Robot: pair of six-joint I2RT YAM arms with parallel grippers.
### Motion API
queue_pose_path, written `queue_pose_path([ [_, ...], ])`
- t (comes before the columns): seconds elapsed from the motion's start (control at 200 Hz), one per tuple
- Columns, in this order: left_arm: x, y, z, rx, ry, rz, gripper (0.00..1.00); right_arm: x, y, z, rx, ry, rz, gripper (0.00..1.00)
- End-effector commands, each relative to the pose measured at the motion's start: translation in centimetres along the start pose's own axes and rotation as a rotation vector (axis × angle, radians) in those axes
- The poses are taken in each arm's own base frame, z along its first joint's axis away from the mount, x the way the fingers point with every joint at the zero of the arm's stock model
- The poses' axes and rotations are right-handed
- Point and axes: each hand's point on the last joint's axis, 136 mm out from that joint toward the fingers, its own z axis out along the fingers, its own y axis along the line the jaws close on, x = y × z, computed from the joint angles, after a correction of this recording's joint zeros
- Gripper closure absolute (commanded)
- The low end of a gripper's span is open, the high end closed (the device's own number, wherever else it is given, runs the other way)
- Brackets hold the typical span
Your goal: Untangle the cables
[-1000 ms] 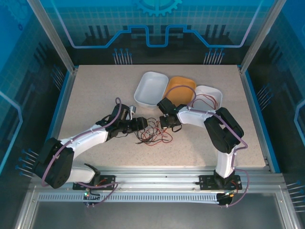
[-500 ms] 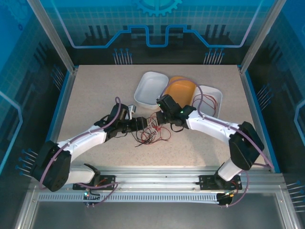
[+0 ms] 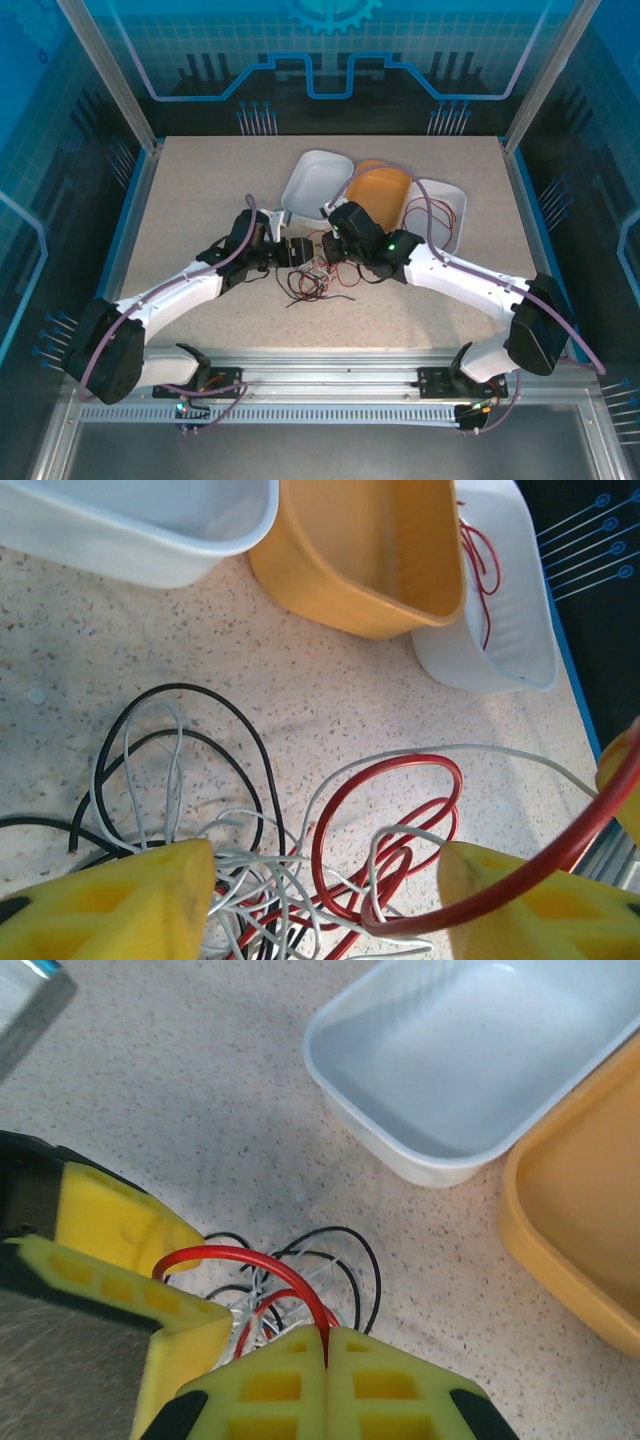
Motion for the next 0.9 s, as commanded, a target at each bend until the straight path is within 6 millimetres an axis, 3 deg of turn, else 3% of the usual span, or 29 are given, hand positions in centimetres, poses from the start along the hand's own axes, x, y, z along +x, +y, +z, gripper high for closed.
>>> queue_pose_path([
  [0.0, -2.3, -2.9, -1.6, 0.088, -0.095, 0.047, 0.44, -3.0, 0.6, -1.5, -0.013, -0.097, -0.016, 1.00],
  [0.25, -3.8, -3.0, -3.5, 0.048, -0.175, 0.060, 0.64, -2.8, 1.5, -1.5, -0.037, -0.095, -0.016, 1.00],
  [0.52, -4.1, -3.8, -3.7, 0.074, -0.176, 0.062, 0.87, -2.1, 2.5, -1.3, -0.102, -0.090, 0.011, 1.00],
  [0.6, -4.3, -3.9, -3.8, 0.070, -0.174, 0.060, 1.00, -1.3, 2.4, -0.9, -0.107, -0.070, 0.025, 1.00],
  [0.66, -4.4, -4.1, -4.0, 0.070, -0.178, 0.058, 1.00, -0.6, 2.2, -0.6, -0.106, -0.060, 0.039, 0.86],
  [0.78, -4.7, -4.4, -4.6, 0.077, -0.198, 0.054, 1.00, 0.9, 1.6, -0.1, -0.110, -0.041, 0.086, 0.67],
  [0.896, -4.8, -4.5, -5.0, 0.080, -0.214, 0.054, 1.00, 1.6, 1.3, 0.2, -0.139, -0.039, 0.142, 0.62],
])
